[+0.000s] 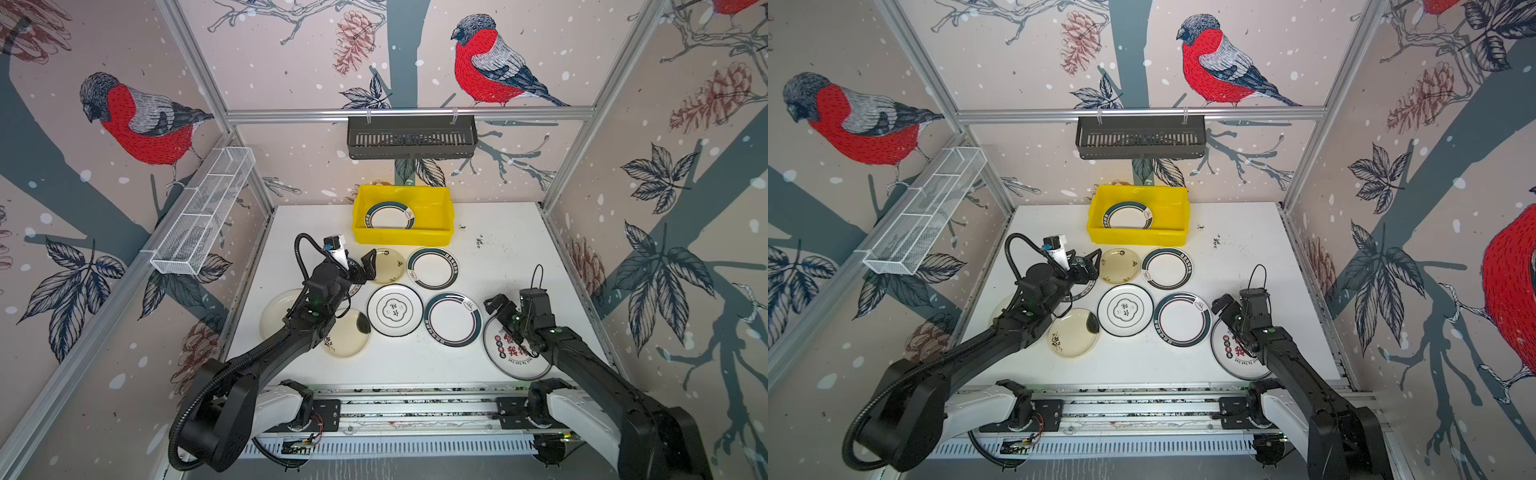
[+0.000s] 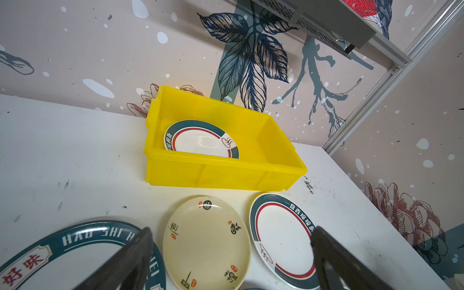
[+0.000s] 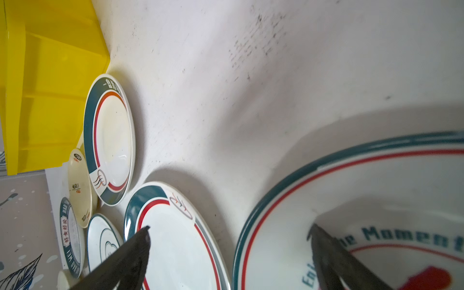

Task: Place the plates into the plastic bin on the countertop
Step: 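Withdraw the open left gripper while the right gripper reaches the 'Enjoy The Moment' plate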

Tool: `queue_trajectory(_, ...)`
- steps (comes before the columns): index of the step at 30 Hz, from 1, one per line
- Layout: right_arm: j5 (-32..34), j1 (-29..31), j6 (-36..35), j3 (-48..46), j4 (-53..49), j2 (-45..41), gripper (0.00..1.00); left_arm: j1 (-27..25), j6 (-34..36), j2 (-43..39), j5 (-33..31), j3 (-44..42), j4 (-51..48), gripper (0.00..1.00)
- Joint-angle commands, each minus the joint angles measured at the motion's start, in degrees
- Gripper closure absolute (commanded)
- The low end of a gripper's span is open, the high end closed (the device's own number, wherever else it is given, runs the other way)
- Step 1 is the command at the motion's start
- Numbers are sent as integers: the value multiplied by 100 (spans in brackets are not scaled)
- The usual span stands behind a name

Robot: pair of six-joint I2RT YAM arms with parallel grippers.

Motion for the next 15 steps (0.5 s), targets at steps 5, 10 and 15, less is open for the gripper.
queue_trajectory(5, 430, -80, -209, 263, 192, 290, 1, -5, -54, -56, 48, -30, 104, 3)
queue_trajectory(10, 511, -84, -358, 388, 245, 562, 1, -7, -37, -178, 63, -20, -43, 3)
queue_trajectory(15, 567, -84, -433, 446, 363, 765, 1, -5, -2, -330, -2, -73, -147, 3)
